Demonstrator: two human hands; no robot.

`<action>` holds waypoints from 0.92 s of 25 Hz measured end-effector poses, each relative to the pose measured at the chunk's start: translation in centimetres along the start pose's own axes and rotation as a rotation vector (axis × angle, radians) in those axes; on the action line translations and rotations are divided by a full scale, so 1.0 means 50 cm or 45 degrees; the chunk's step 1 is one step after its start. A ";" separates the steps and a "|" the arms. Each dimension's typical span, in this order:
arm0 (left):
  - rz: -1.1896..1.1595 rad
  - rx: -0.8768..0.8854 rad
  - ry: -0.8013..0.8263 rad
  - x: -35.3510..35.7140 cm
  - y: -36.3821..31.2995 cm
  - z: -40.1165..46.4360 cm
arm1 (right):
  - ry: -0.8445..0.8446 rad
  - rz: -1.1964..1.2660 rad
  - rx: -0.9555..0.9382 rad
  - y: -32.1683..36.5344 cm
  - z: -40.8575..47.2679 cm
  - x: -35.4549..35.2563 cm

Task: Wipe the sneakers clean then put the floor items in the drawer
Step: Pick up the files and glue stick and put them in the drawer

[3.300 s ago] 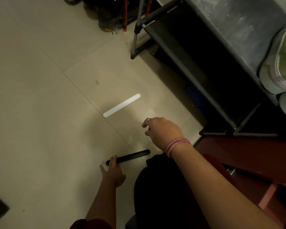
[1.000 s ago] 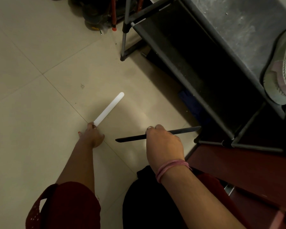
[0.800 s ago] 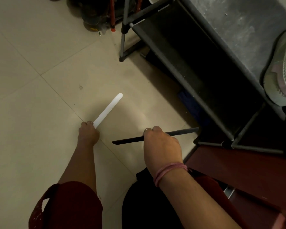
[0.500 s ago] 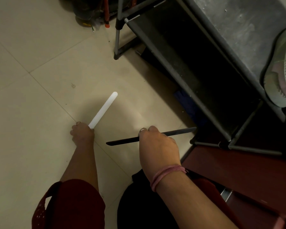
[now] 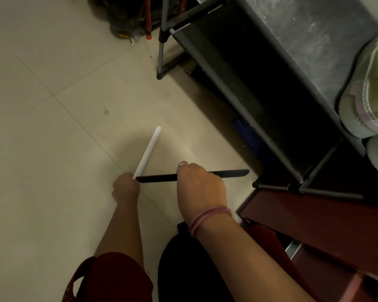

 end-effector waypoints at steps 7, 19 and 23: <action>-0.129 0.088 0.080 -0.089 -0.051 -0.233 | -0.142 0.178 0.061 -0.037 -0.035 -0.060; -0.369 0.443 -0.017 -0.446 -0.213 -0.485 | -0.507 0.639 0.357 -0.239 -0.377 -0.290; -0.510 0.501 0.078 -0.533 -0.237 -0.577 | -0.519 0.794 0.491 -0.339 -0.504 -0.317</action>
Point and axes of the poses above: each hand's wrist, its own z-axis towards the middle knuckle, its own x-axis out of the palm, y = z × x, the point moved 6 cm from there along z, towards the middle knuckle, and after that the axes turned 14 degrees about -y, right-handed, at the moved point
